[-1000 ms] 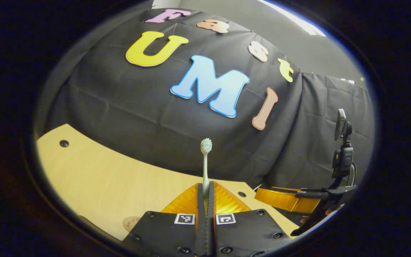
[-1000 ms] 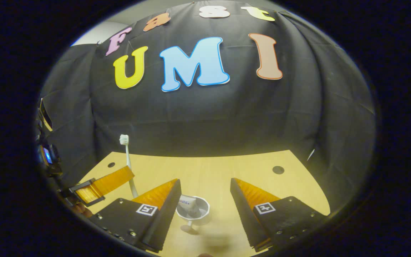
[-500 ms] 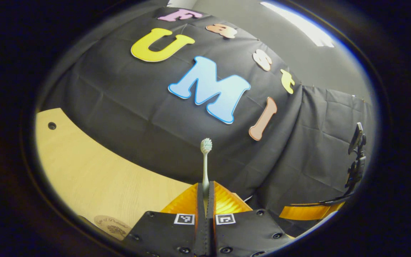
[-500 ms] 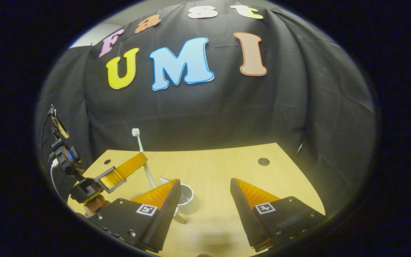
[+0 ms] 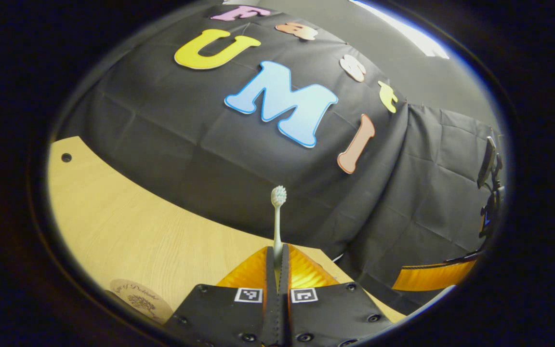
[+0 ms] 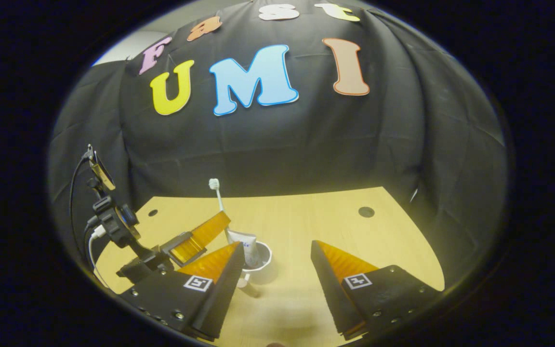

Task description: Put the toothbrush and toothpaste on the desktop into the cup, then pick up the cup and place it on the coaster on the desktop.

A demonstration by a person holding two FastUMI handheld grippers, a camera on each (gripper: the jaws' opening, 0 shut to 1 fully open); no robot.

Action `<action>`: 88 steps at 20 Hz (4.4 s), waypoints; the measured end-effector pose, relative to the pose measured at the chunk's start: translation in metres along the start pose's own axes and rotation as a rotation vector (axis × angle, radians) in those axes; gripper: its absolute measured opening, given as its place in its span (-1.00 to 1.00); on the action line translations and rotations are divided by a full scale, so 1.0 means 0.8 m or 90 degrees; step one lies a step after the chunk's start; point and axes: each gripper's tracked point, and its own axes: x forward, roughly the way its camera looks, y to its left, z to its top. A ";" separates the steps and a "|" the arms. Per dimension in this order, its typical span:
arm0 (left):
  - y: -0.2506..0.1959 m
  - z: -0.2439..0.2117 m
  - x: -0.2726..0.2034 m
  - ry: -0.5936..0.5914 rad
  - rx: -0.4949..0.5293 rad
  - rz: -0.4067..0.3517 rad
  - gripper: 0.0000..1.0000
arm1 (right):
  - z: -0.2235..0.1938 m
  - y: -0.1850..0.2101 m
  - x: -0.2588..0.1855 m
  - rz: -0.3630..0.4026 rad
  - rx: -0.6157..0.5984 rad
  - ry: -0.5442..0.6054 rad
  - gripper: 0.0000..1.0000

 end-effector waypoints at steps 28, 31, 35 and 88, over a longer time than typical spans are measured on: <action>0.036 0.108 -0.132 -0.032 0.169 0.107 0.92 | -0.084 0.056 0.053 0.013 0.020 0.236 0.68; 0.043 0.117 -0.149 -0.030 0.189 0.122 0.84 | -0.104 0.058 0.061 -0.002 0.015 0.288 0.68; 0.056 0.117 -0.172 -0.026 0.179 0.135 0.91 | -0.127 0.066 0.075 -0.007 0.022 0.347 0.68; 0.158 0.128 -0.284 0.000 0.122 0.234 0.99 | -0.184 0.170 0.116 0.015 -0.046 0.483 -0.46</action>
